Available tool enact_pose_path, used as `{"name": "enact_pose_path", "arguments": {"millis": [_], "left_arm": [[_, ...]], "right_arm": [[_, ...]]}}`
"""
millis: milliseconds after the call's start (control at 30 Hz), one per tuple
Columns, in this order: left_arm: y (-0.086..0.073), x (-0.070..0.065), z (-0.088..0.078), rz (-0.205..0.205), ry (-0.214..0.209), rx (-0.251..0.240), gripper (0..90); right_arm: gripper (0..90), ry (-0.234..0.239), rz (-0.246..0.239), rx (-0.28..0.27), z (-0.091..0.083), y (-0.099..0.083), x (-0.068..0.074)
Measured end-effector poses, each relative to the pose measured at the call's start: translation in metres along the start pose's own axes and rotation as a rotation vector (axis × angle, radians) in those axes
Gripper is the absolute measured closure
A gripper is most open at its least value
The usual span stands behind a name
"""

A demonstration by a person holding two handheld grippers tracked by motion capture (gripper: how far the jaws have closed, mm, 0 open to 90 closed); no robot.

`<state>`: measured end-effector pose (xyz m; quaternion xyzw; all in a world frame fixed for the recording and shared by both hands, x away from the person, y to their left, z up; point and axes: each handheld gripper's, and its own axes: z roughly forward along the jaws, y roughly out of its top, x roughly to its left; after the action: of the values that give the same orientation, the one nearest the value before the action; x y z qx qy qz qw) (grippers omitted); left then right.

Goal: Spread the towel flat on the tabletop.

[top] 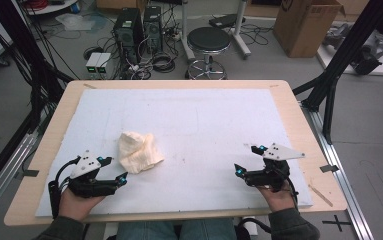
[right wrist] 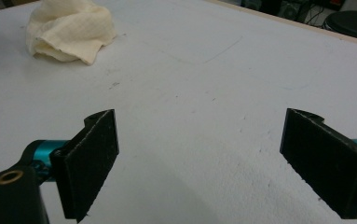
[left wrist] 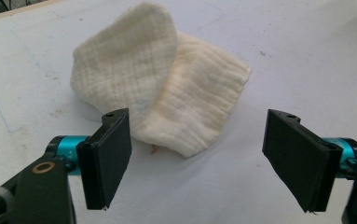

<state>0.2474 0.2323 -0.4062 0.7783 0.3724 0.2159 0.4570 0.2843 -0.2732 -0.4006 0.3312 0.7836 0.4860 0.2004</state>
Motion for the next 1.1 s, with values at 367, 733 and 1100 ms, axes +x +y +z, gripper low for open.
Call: {"name": "enact_pose_path", "arguments": {"millis": [367,733,1100], "left_arm": [[0.004,0.001,0.000,-0.004,0.002,-0.004,24.2],[0.017,0.006,0.005,-0.034,0.001,-0.022,23.8],[0.046,0.012,0.027,-0.042,0.005,-0.019,23.9]], "right_arm": [[10.7,0.004,-0.002,0.003,-0.001,0.000,0.000],[10.7,0.001,-0.007,-0.002,-0.002,0.000,0.000],[10.7,0.005,-0.010,-0.007,0.001,0.002,-0.002]]}}
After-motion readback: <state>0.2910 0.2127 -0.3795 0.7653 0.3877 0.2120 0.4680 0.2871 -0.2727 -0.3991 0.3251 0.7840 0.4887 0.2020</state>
